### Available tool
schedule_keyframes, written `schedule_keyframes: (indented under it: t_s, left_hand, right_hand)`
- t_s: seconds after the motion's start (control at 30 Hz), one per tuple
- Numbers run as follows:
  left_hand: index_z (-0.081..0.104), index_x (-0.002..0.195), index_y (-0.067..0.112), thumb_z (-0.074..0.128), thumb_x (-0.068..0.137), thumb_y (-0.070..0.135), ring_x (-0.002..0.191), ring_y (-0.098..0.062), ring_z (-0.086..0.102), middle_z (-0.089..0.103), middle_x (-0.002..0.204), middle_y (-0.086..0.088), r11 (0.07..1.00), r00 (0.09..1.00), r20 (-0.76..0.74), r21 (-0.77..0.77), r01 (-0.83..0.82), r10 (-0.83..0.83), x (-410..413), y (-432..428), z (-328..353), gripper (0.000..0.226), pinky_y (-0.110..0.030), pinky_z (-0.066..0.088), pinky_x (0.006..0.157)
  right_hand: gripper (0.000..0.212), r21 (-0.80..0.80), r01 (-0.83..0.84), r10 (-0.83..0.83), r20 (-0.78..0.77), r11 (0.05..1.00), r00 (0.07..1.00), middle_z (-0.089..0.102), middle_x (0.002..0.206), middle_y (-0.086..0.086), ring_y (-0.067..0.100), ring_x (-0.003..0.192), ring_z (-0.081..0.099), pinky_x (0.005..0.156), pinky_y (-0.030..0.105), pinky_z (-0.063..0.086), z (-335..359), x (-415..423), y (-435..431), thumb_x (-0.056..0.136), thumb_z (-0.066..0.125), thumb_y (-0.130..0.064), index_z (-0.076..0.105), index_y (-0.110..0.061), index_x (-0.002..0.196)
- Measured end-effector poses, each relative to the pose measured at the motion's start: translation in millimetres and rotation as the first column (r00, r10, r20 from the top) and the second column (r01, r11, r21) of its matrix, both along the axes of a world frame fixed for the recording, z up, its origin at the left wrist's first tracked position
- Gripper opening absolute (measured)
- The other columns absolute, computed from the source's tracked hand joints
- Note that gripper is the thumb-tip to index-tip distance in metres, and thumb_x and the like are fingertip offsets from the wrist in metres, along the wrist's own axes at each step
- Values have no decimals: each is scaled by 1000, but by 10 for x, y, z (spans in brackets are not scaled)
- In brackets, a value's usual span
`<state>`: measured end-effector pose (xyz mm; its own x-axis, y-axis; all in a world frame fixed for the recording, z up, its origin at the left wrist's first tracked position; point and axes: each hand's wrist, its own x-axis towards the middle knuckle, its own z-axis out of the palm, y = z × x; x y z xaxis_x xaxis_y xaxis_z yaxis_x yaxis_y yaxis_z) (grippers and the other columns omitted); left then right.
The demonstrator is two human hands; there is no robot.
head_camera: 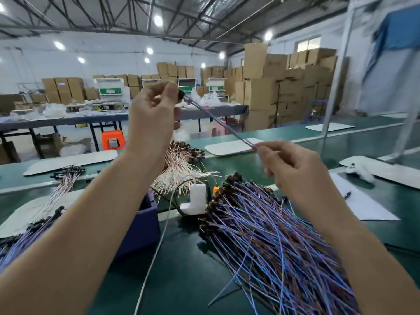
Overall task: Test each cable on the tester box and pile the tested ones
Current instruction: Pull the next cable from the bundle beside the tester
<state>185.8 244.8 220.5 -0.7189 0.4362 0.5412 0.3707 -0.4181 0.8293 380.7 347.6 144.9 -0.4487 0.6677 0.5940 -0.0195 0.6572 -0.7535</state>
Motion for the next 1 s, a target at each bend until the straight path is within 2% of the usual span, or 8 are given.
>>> schedule_keyframes:
  t_s: [0.1,0.2,0.33,0.4,0.6,0.73,0.87,1.0]
  left_hand:
    - [65,103,23,58,101,30,79,-10,62,67,92,6,996,998,49,-80,35,-31,-120,323,-130,11,-26,56,70]
    - [67,100,17,60,100,23,67,-10,56,62,84,1,960,991,101,-257,112,-89,-65,766,-484,10,-24,50,59]
    - [53,136,0,53,102,15,81,-18,59,63,104,-11,781,969,192,-577,239,-155,0,1166,-993,37,-33,58,74]
    - [43,144,7,51,102,15,83,-17,59,63,113,-12,754,966,201,-606,254,-163,-32,1148,-1166,44,-28,55,67]
    - [62,120,18,55,103,24,75,-13,69,71,98,-6,615,921,117,-712,339,-372,-399,378,-1334,19,-26,57,63]
    - [71,113,23,59,99,40,88,-15,72,74,99,3,429,887,185,-821,376,-424,-806,-418,-1392,24,-31,60,68]
    - [73,107,21,61,98,42,87,-19,73,75,98,1,278,914,243,-899,338,-324,-1242,-1213,-1509,26,-31,60,67]
    - [71,100,19,58,100,37,68,-12,70,74,80,4,357,996,-31,-934,-2,-78,-1736,-1818,-1676,22,-27,57,62]
  right_hand:
    - [14,221,263,-298,147,939,943,66,70,-25,-3,62,61,50,14,38,-24,205,211,92,58,-53,67,-42,91]
    - [17,246,387,-456,389,889,800,66,72,-21,-1,62,57,55,25,38,-279,319,335,93,53,-53,64,-40,90]
    - [33,278,397,-452,763,874,461,64,122,-9,16,104,57,80,32,46,-700,395,424,102,42,-52,53,-39,130]
    - [46,289,423,-466,783,859,412,54,136,-7,17,122,51,90,32,44,-826,377,409,103,38,-53,40,-38,146]
    - [42,360,351,-497,501,864,709,62,127,-10,12,118,53,99,30,43,-985,-159,36,100,44,-41,52,-31,140]
    - [27,437,183,-321,266,881,909,70,104,-10,14,94,63,82,32,54,-1151,-823,-483,99,50,-30,68,-25,118]
    - [16,440,-10,-135,297,898,945,71,83,-13,9,68,67,52,22,50,-1451,-1381,-989,87,71,-24,73,-27,103]
    - [13,368,-23,-153,443,929,883,74,82,-10,16,64,70,47,26,38,-1749,-1749,-1164,96,61,-31,68,-33,106]
